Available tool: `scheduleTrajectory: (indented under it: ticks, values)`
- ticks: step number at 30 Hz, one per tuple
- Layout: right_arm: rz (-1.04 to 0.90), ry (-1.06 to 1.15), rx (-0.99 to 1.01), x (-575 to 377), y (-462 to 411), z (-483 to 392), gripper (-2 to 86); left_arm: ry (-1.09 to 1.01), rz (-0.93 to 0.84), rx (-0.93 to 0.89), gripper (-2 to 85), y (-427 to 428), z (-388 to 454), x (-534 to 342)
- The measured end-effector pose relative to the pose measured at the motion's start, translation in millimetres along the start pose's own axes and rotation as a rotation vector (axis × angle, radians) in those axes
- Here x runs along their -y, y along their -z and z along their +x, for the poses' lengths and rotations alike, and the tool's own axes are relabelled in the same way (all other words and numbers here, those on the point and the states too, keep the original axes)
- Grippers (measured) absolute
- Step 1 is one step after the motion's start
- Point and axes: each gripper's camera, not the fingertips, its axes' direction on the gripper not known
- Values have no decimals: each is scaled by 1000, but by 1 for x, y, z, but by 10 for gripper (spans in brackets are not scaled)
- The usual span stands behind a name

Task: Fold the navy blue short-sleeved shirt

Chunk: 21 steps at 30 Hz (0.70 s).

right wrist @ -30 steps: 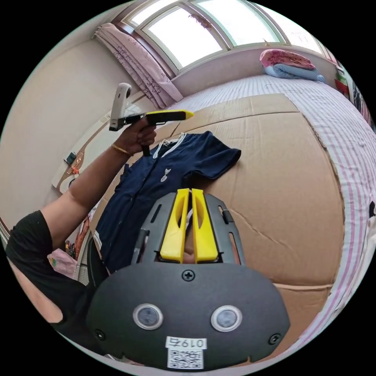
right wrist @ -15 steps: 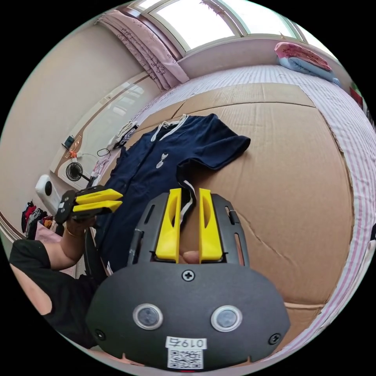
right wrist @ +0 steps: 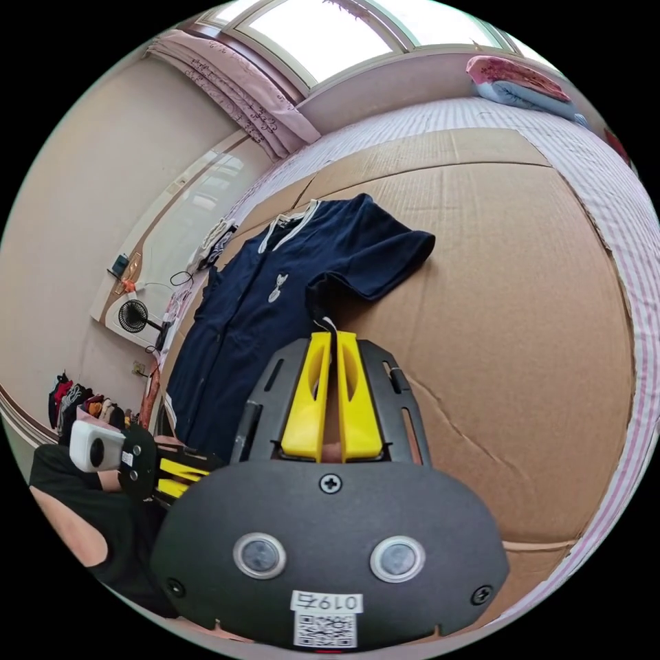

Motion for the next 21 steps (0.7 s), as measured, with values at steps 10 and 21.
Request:
scheduleTrajectory:
  ticks: [10,21]
  values:
    - [33,46,-80,5,9,-28,0,14,-71,0,39,5,50,8]
    - [47,39,-82,15,23,-30,0,-33,-161,293,84,10,204,-8]
